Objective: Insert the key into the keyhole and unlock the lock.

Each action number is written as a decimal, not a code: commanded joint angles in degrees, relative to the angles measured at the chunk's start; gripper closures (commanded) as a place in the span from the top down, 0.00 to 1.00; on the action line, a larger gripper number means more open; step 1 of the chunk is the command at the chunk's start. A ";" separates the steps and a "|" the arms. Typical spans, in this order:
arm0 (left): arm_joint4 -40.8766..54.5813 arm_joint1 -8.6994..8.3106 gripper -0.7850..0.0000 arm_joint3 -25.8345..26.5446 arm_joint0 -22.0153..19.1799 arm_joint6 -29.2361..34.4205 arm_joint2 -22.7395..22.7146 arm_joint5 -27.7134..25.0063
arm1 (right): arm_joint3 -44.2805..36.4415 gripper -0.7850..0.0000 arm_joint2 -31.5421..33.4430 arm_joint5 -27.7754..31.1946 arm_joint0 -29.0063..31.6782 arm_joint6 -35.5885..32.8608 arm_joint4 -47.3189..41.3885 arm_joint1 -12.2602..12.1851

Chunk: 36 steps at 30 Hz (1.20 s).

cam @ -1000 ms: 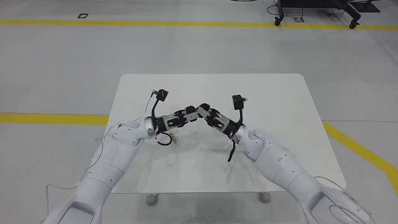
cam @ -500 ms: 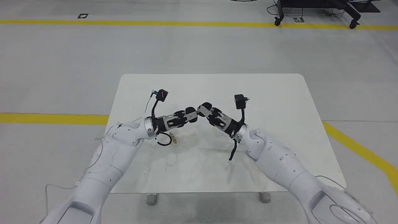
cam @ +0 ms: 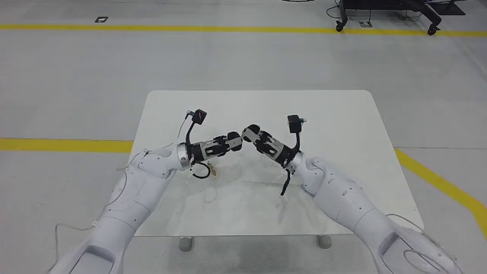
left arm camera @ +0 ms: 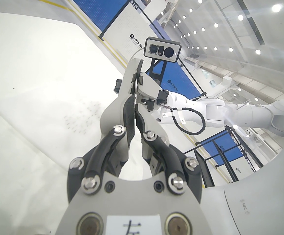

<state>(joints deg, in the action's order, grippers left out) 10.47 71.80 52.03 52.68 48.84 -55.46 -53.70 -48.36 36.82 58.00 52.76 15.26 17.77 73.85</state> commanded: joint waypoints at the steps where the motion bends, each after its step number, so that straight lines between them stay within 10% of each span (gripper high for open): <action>1: -0.44 -0.03 0.00 -0.17 -0.11 -0.37 0.04 0.12 | 0.03 0.00 -0.05 0.00 -0.03 0.13 -0.03 -0.03; 36: 4.73 -0.55 0.00 -1.16 -0.21 -1.19 -0.63 2.44 | 0.05 0.00 -3.38 0.00 -1.14 -5.64 -3.11 -0.25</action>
<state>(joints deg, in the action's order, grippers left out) 15.26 71.24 50.89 52.50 47.64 -56.16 -51.32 -48.31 33.49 58.00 51.65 9.89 14.86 73.62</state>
